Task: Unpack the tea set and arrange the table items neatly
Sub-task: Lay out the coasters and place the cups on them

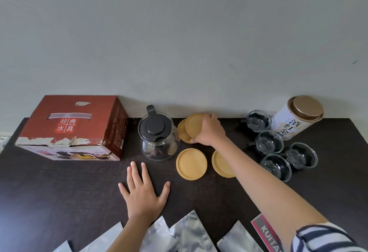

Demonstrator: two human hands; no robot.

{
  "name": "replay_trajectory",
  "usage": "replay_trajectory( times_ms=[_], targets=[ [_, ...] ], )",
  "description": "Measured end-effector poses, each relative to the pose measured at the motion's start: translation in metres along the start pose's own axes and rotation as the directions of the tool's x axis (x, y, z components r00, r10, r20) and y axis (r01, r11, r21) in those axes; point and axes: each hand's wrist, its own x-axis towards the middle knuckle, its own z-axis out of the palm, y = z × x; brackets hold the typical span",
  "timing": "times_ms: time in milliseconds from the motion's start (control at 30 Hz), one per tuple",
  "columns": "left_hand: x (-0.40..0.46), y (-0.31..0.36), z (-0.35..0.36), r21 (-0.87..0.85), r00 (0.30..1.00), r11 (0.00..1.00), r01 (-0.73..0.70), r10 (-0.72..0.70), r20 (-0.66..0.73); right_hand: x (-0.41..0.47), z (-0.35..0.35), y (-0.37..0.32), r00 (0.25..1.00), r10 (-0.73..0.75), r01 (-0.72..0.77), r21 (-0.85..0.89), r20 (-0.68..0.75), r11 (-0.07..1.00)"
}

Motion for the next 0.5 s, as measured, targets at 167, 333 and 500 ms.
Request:
replay_trajectory(
  times_ms=[167, 333, 500],
  targets=[
    [0.003, -0.006, -0.003, 0.002, 1.000, 1.000, 0.006, -0.006, -0.023, 0.004, -0.022, 0.028, 0.998, 0.055, -0.051, -0.112, 0.031, 0.992],
    [0.001, -0.010, -0.002, 0.004, 1.000, 1.000, 0.019, -0.019, -0.014, 0.006, -0.019, 0.045, 0.998, 0.064, -0.062, -0.171, 0.004, 0.983],
    [-0.005, 0.005, 0.002, 0.002, 1.000, 1.000, -0.016, 0.016, 0.002, 0.003, -0.006, 0.071, 0.997, 0.083, -0.082, -0.115, 0.006, 0.990]
  ],
)
